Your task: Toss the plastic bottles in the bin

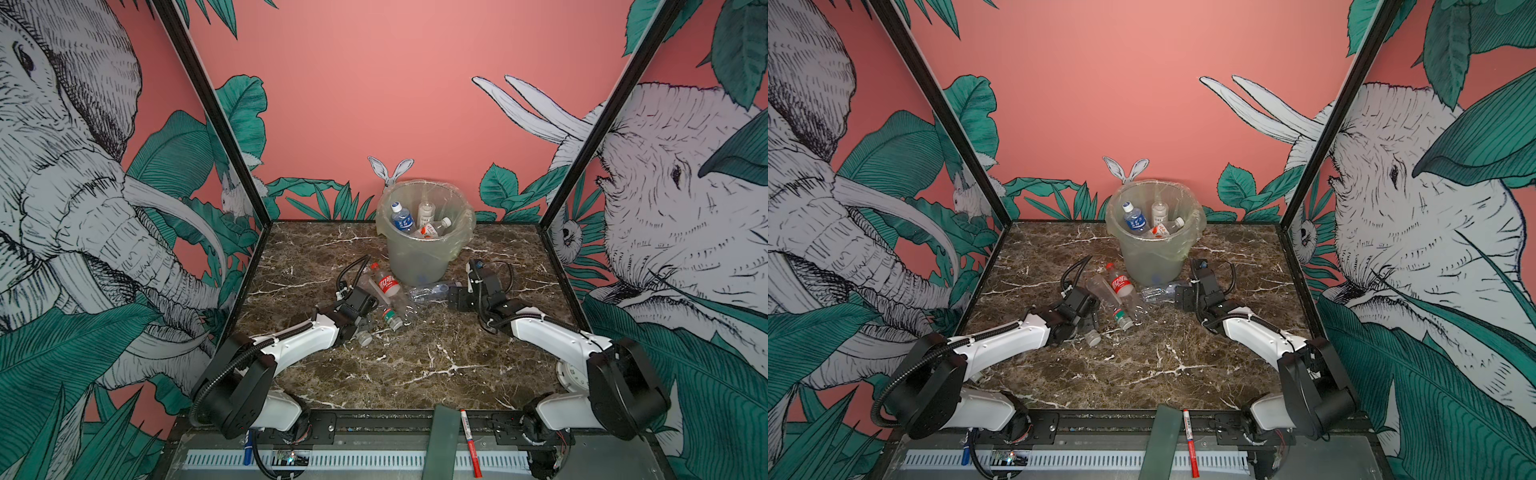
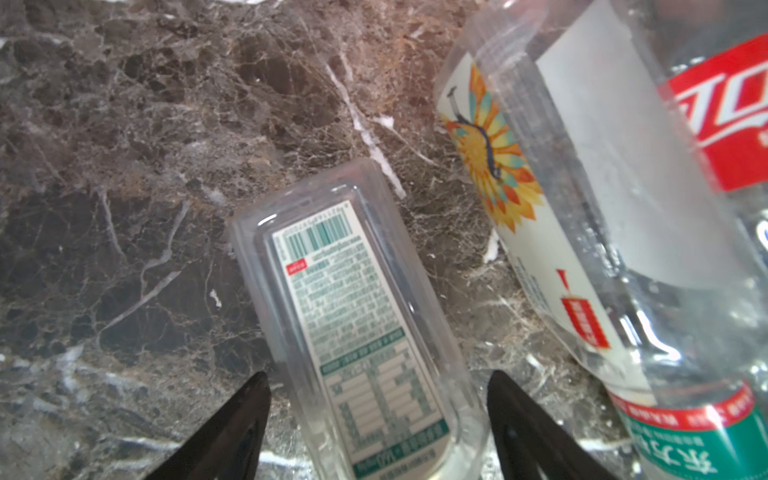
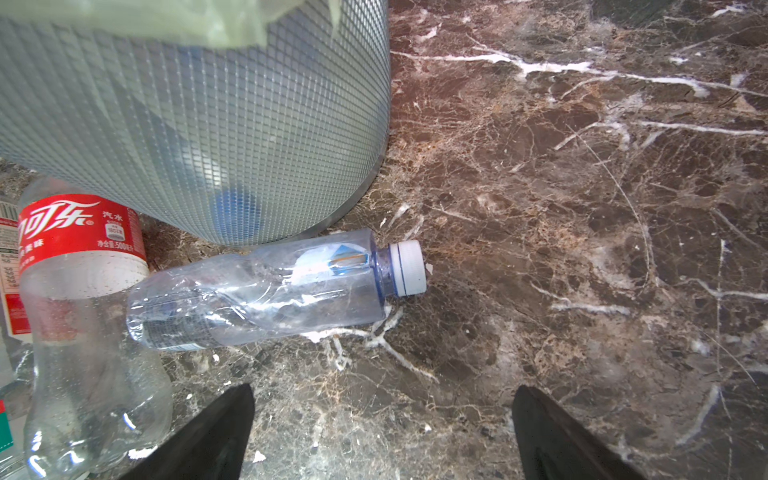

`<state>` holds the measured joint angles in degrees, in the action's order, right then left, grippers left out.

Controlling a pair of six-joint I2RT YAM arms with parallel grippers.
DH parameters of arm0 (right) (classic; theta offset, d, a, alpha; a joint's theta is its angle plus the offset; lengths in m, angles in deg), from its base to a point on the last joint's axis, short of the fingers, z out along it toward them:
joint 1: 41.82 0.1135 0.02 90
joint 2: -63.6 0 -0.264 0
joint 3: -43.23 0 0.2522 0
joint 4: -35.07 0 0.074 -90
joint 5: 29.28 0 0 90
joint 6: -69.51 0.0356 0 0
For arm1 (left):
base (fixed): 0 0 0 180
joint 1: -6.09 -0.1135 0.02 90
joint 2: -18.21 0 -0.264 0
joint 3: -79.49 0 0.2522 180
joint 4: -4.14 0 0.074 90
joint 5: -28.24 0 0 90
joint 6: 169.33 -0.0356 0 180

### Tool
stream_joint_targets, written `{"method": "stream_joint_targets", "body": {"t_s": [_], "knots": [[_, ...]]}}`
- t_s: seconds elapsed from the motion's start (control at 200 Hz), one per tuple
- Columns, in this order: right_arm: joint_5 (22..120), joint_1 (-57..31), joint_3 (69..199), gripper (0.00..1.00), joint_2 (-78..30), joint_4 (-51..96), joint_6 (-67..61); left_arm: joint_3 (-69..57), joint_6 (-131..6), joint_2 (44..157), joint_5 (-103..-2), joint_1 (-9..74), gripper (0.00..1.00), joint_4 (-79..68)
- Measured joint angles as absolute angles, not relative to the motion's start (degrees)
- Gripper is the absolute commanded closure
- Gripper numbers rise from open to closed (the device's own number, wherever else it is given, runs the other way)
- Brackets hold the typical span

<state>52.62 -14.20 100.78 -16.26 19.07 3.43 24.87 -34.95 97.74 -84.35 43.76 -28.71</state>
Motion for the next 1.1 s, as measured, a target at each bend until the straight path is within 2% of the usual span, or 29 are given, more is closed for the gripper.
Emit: {"method": "stream_joint_targets", "body": {"t_s": [0.215, 0.67, 0.985, 1.095], "knots": [[52.9, -14.4, 100.8, 0.01, -16.8, 19.0, 3.6, 24.8, -40.1, 97.0, -84.3, 43.8, 0.12, -29.8], [54.0, -14.4, 100.9, 0.01, -17.8, 19.0, 3.6, 23.2, -42.0, 100.0, -84.7, 41.7, 0.12, -28.0], [54.2, -14.4, 101.0, 0.01, -17.8, 19.0, 3.6, 22.6, -36.8, 102.3, -84.0, 40.4, 0.18, -27.7], [54.3, -14.4, 101.0, 0.01, -17.8, 19.0, 3.6, 22.6, -35.9, 102.1, -83.8, 40.3, 0.27, -27.7]]}}
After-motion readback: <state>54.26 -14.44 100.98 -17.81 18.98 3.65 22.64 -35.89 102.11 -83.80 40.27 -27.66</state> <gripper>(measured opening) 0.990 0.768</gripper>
